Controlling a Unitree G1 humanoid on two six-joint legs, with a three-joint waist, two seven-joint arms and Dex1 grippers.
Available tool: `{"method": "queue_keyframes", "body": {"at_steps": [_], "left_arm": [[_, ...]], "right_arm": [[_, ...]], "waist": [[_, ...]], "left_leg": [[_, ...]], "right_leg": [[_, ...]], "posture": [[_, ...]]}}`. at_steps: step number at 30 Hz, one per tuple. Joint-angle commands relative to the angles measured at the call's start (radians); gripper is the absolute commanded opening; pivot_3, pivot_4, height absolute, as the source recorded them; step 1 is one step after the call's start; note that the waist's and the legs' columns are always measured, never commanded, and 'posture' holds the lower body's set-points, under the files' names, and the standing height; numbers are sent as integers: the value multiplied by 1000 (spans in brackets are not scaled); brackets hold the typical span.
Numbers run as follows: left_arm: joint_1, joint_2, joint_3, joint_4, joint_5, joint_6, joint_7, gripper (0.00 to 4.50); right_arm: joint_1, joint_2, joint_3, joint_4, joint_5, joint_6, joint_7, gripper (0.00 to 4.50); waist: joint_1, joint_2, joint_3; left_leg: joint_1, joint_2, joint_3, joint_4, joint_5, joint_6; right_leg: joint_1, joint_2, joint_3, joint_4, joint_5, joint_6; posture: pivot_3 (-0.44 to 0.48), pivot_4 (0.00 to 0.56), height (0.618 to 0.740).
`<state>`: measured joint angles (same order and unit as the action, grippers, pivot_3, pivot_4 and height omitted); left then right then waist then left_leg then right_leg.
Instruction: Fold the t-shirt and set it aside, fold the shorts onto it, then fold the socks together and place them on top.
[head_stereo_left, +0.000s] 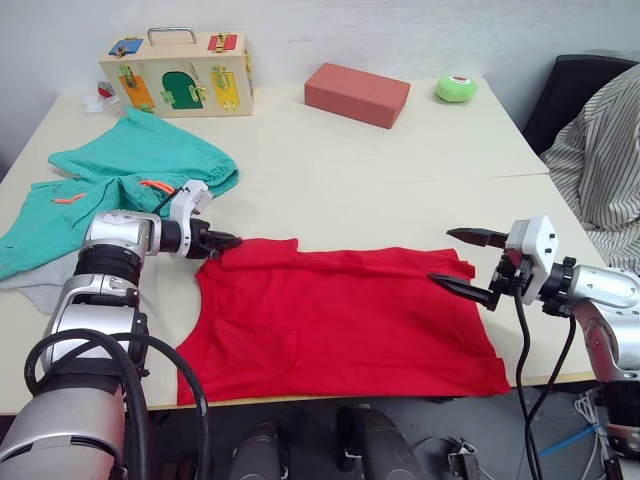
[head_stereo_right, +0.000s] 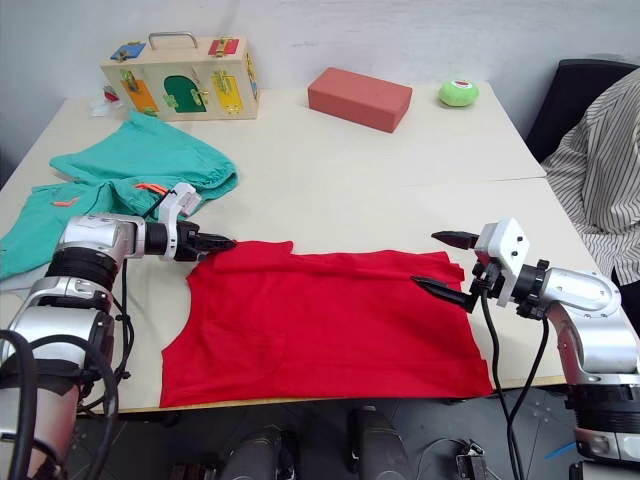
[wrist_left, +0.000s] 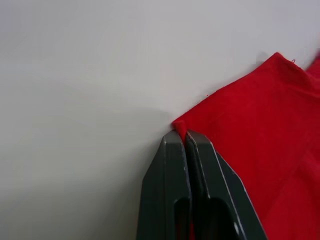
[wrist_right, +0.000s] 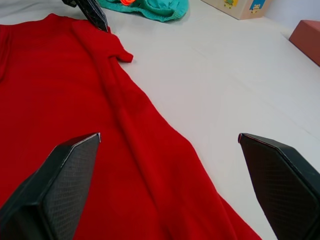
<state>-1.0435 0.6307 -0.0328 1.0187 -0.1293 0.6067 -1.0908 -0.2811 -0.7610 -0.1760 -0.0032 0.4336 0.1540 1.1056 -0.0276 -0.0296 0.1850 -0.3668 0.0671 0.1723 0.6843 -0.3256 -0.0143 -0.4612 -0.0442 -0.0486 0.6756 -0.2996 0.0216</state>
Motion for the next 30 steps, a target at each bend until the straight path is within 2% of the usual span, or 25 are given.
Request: {"method": "queue_keyframes", "body": {"at_steps": [1, 9, 14, 17, 20, 25, 30], "left_arm": [[42, 14, 85, -96, -76, -128, -79, 8], [213, 19, 175, -302, -183, -334, -229, 8], [333, 52, 163, -406, -175, -439, -287, 8], [358, 59, 177, -419, -170, -462, -251, 8], [346, 61, 185, -371, -148, -498, -177, 8], [331, 53, 175, -310, -123, -570, -133, 8], [262, 48, 155, -185, -73, -503, -27, 8]], "right_arm": [[9, -1, -45, 2, 19, -21, -4, 4500], [27, 3, -46, 15, 17, -34, -7, 4500], [43, 2, -48, 17, 19, -35, -12, 4500], [50, 0, -48, 17, 19, -33, -10, 4500], [50, 3, -45, 21, 17, -34, -10, 4500], [41, 8, -35, 27, 13, -34, -9, 4500], [37, 10, -33, 31, 11, -35, -10, 4500]], "waist": [[0, 0, 0], [-2, 0, 0], [-1, 0, 0], [-1, 0, 0], [1, 0, 0], [0, 0, 0], [0, 0, 0]], "left_leg": [[-1, 1, 0, 0, 0, 0], [0, 1, 0, 0, 0, 0], [0, 2, 0, 0, 0, 0], [0, 2, 0, 0, 0, 0], [-1, 1, -1, 0, 0, 1], [-1, 1, -1, 0, 0, 1], [-1, 0, -1, 0, 0, 1]], "right_leg": [[0, 0, 0, 0, 0, 0], [0, 0, 0, 0, 0, 0], [0, 0, 0, 0, 0, 0], [0, 0, 0, 0, 0, 0], [0, 0, 0, 0, 0, 0], [0, 0, 0, 0, 0, 0], [0, 0, 0, -1, 0, 0]], "posture": [[0, 150, 740], [0, 150, 740], [0, 150, 740], [0, 150, 740], [0, 150, 740], [0, 150, 740], [0, 150, 740]]}}
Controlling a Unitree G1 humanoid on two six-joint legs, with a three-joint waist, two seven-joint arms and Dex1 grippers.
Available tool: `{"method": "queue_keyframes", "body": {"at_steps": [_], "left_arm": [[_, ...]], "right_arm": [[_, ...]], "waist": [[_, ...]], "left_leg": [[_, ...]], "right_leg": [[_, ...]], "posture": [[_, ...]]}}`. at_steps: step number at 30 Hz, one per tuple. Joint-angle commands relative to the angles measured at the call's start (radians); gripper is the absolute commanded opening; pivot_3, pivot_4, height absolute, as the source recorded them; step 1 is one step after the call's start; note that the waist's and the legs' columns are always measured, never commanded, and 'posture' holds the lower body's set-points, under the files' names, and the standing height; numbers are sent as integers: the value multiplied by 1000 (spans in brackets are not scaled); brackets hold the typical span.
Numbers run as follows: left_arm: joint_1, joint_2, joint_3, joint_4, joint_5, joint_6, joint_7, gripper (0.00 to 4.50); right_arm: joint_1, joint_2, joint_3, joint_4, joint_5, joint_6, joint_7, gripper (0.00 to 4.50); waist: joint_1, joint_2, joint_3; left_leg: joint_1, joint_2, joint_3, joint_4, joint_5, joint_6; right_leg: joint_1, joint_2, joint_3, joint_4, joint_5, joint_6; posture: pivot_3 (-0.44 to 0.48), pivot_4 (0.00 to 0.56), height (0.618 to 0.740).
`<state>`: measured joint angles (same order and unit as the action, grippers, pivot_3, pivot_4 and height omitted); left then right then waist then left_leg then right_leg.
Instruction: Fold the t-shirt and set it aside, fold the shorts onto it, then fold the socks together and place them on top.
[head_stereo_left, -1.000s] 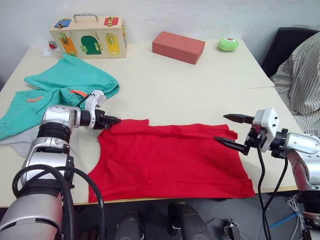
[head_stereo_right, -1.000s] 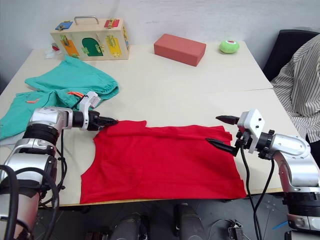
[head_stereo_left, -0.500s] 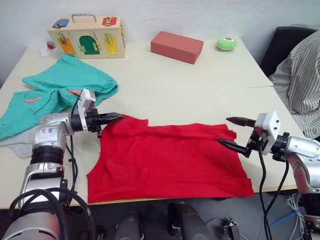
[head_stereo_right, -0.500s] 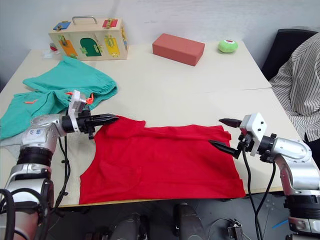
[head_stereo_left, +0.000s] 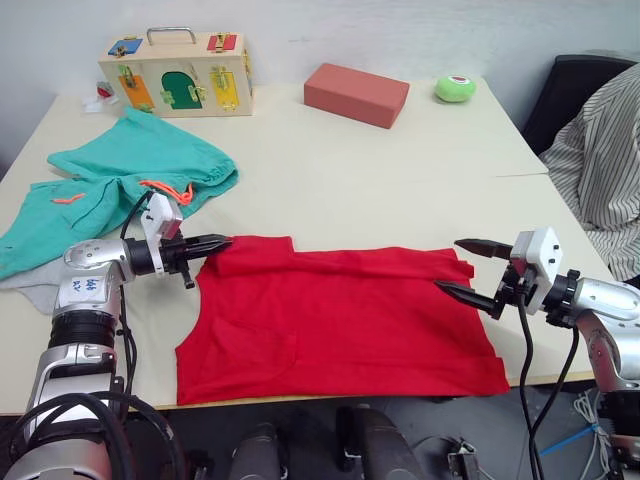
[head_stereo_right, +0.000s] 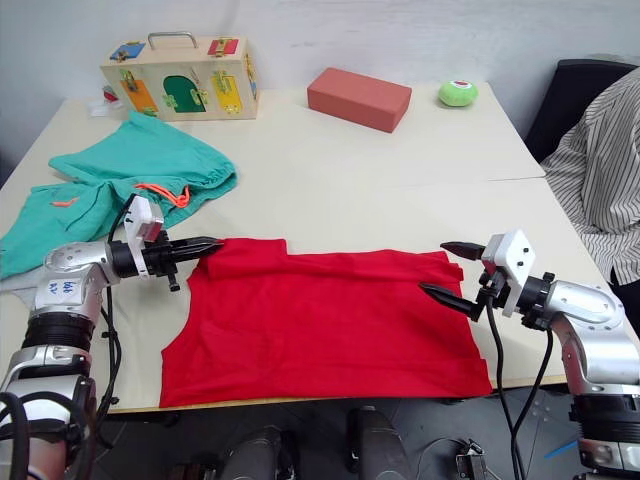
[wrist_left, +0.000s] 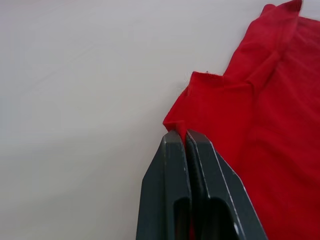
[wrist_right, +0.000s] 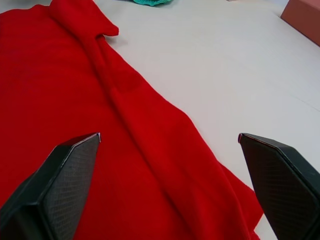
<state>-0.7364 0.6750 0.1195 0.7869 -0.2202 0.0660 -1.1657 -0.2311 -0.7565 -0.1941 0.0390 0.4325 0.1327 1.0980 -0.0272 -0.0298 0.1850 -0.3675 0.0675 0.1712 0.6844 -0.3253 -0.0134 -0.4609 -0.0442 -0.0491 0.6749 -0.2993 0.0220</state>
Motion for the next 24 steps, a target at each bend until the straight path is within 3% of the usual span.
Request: {"method": "queue_keyframes", "body": {"at_steps": [1, 5, 13, 24], "left_arm": [[-60, -3, 4, 66, 10, 56, 41, 221], [-112, -6, -11, 121, 21, 166, 56, 1216], [-236, 9, -43, 227, 64, 277, 51, 3731], [-280, -12, -136, 259, 151, 206, -30, 3731]], "right_arm": [[-13, 7, -14, -12, 12, -13, -3, 4500], [-15, 10, -14, -11, 11, -14, -2, 4500], [-4, 9, -28, -13, 12, -21, -1, 4500], [15, 12, -33, -20, 15, -28, -6, 4500]], "waist": [[0, 0, 0], [-1, 0, 0], [-1, 0, 0], [-1, 0, 0]], "left_leg": [[0, 0, 0, 0, 0, 0], [0, 0, 0, 0, 0, 0], [0, -1, 0, 0, 0, 0], [0, -1, 1, 0, 0, 0]], "right_leg": [[0, 0, 0, 0, 0, 0], [0, 0, 0, 0, 0, 0], [0, 1, 0, 0, 0, 0], [0, 1, 0, 0, 0, 0]], "posture": [[0, 150, 740], [0, 150, 740], [0, 150, 740], [0, 150, 740]]}}
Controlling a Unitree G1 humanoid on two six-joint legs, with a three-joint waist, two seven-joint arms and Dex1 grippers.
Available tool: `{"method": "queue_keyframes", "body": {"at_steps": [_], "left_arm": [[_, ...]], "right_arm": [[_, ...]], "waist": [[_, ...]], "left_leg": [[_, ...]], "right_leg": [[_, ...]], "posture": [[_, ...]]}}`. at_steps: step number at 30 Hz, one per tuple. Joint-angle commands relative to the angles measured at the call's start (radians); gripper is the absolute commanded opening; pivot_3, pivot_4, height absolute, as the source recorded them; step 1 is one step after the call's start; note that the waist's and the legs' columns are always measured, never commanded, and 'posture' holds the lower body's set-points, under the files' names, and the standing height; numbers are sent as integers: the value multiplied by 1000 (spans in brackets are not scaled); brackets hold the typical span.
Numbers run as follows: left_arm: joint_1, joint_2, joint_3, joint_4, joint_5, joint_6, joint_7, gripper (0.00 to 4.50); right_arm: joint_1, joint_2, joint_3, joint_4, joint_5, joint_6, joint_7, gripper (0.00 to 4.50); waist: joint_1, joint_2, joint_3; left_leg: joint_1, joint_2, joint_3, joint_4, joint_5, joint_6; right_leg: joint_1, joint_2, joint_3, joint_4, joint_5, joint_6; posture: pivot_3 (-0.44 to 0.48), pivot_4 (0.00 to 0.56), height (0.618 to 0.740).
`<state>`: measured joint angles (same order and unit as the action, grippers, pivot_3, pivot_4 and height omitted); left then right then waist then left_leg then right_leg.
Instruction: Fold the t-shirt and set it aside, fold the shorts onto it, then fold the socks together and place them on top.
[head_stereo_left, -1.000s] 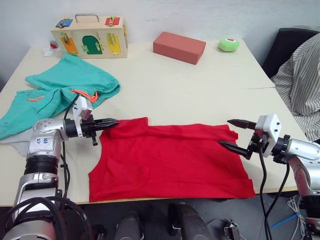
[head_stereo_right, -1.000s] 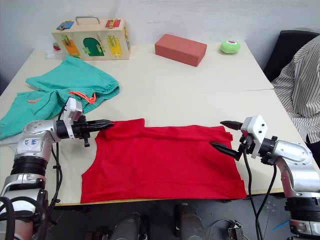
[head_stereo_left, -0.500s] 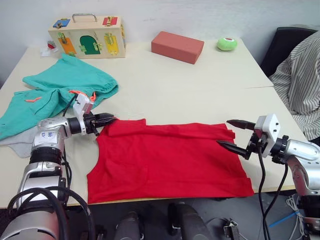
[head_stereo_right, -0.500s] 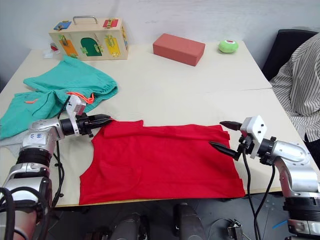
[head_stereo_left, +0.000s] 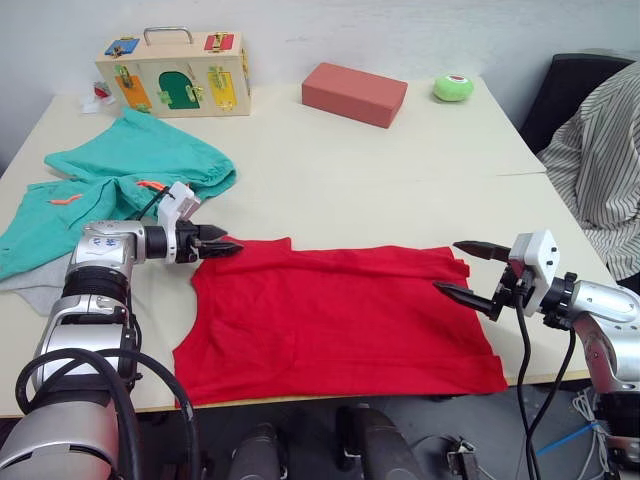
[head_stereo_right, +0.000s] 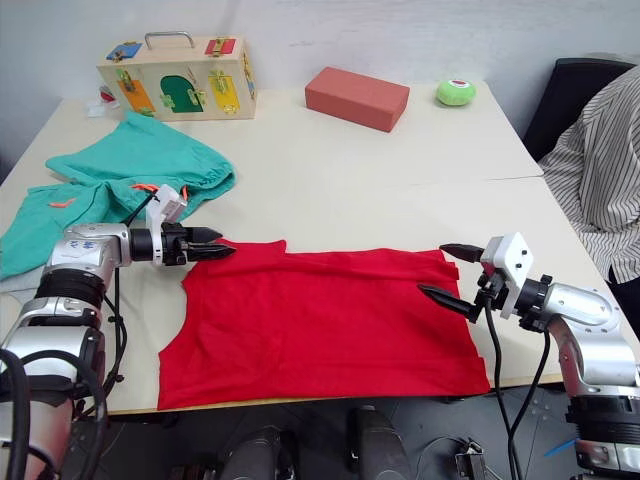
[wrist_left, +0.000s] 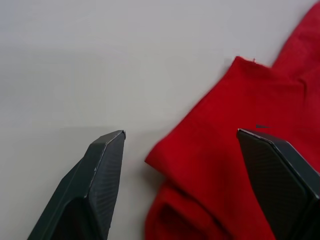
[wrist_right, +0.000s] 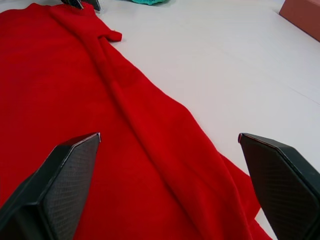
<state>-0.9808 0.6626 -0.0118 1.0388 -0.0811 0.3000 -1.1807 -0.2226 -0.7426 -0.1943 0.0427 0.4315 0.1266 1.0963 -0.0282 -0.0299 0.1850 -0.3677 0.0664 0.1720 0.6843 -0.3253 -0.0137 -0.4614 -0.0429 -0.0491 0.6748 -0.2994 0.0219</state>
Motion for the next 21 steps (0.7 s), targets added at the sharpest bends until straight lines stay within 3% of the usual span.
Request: {"method": "queue_keyframes", "body": {"at_steps": [1, 4, 14, 21], "left_arm": [[-37, -4, -6, 9, 14, -34, -18, 3731], [-40, -9, -24, 16, 37, -55, -18, 3149], [-32, -12, 8, 25, 15, -164, -27, 35], [-11, -5, 71, 17, -26, -296, -57, 35]], "right_arm": [[8, -2, -34, -24, 16, -22, -4, 4500], [7, -3, -35, -21, 16, -24, -4, 4500], [6, 0, -27, -15, 15, -30, -2, 4500], [6, -2, -24, -14, 15, -25, 2, 4500]], "waist": [[0, 0, 0], [0, 0, 0], [0, 0, 0], [-1, 0, 0]], "left_leg": [[0, 0, 0, 0, 0, 0], [0, 0, 0, 0, 0, 0], [0, 0, 0, 0, 0, 0], [0, 0, 0, 0, 0, 0]], "right_leg": [[0, 0, 0, 0, 0, 0], [0, 0, 0, 0, 0, 0], [0, -1, 0, 0, 0, 0], [0, 0, 0, 0, 0, 0]], "posture": [[0, 150, 740], [0, 150, 740], [0, 150, 740], [0, 150, 740]]}}
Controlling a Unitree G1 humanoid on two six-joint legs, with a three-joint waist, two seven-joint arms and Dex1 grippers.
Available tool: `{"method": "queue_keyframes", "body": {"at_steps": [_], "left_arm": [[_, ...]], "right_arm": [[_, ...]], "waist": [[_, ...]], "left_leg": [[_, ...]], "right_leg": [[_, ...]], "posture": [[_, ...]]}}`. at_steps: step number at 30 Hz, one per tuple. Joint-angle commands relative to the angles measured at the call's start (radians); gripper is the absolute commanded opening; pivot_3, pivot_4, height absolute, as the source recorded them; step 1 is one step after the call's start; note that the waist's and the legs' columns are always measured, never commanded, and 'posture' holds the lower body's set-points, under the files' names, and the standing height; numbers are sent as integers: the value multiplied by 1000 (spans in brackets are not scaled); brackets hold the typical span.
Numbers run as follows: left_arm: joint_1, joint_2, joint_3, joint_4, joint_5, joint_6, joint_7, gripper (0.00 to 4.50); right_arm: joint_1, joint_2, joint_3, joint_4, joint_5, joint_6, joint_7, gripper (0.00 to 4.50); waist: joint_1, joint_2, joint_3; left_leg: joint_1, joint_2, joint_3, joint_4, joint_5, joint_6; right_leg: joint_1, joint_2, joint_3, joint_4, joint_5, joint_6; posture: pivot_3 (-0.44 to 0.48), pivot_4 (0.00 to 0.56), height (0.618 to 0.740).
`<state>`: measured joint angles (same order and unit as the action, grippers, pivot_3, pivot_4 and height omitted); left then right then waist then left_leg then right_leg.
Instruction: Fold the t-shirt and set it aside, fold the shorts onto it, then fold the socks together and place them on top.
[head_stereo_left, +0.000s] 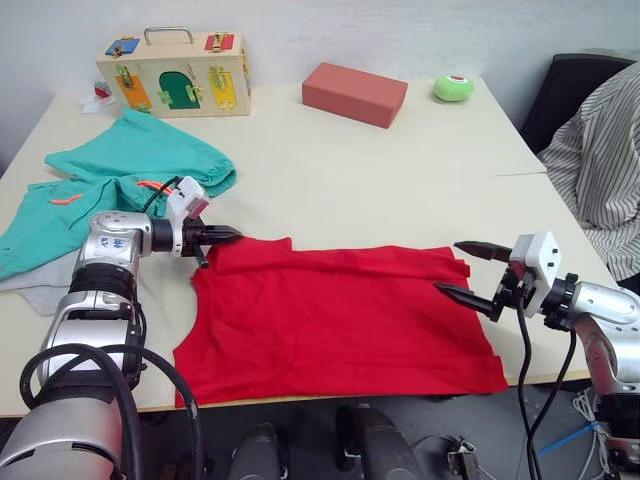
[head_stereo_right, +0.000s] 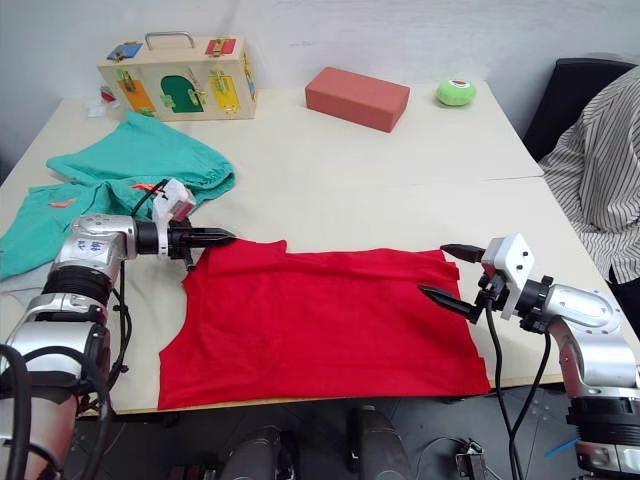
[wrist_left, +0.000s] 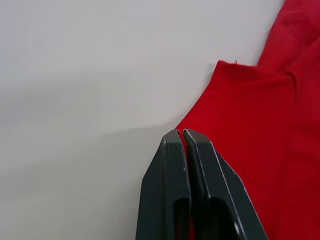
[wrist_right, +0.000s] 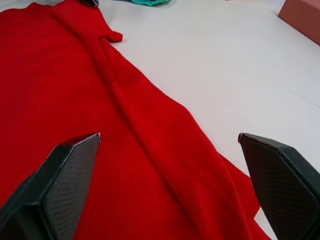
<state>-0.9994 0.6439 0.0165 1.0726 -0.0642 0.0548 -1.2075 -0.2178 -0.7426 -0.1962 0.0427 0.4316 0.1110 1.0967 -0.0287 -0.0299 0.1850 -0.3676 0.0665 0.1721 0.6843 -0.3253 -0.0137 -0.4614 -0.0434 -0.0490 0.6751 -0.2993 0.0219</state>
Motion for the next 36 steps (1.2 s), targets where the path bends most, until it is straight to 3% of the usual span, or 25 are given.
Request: {"method": "queue_keyframes", "body": {"at_steps": [1, 9, 20, 31, 36], "left_arm": [[13, 15, 54, -23, -56, -62, -49, 35], [172, 49, 103, -236, -156, -155, -239, 35], [510, 89, 131, -635, -237, -327, -281, 35], [560, 110, 77, -573, -167, -552, -256, 35], [579, 113, 60, -570, -165, -578, -240, 35]], "right_arm": [[2, -3, -23, -13, 15, -9, 2, 4500], [17, -8, -31, -19, 17, -6, 1, 4500], [65, -6, -34, 0, 5, -18, 2, 4500], [82, 5, -21, 41, -15, -28, -3, 4500], [90, 18, -16, 53, -26, -48, -4, 4500]], "waist": [[0, 0, 0], [-2, 0, 0], [1, 0, 0], [0, 0, 0], [0, 0, 0]], "left_leg": [[0, 0, 0, 0, 0, 0], [0, 1, 0, 0, 0, 0], [0, 3, -1, 0, 0, 0], [1, 3, -1, 0, 0, 1], [1, 3, -1, 0, 0, 1]], "right_leg": [[0, 0, 0, 0, 0, 0], [0, 0, 0, 0, 0, 0], [1, -1, 1, 0, 0, 0], [1, -1, 0, 0, 0, 0], [1, 0, 0, 0, 0, 0]], "posture": [[0, 150, 740], [0, 150, 740], [0, 150, 740], [0, 150, 740], [0, 150, 740]]}}
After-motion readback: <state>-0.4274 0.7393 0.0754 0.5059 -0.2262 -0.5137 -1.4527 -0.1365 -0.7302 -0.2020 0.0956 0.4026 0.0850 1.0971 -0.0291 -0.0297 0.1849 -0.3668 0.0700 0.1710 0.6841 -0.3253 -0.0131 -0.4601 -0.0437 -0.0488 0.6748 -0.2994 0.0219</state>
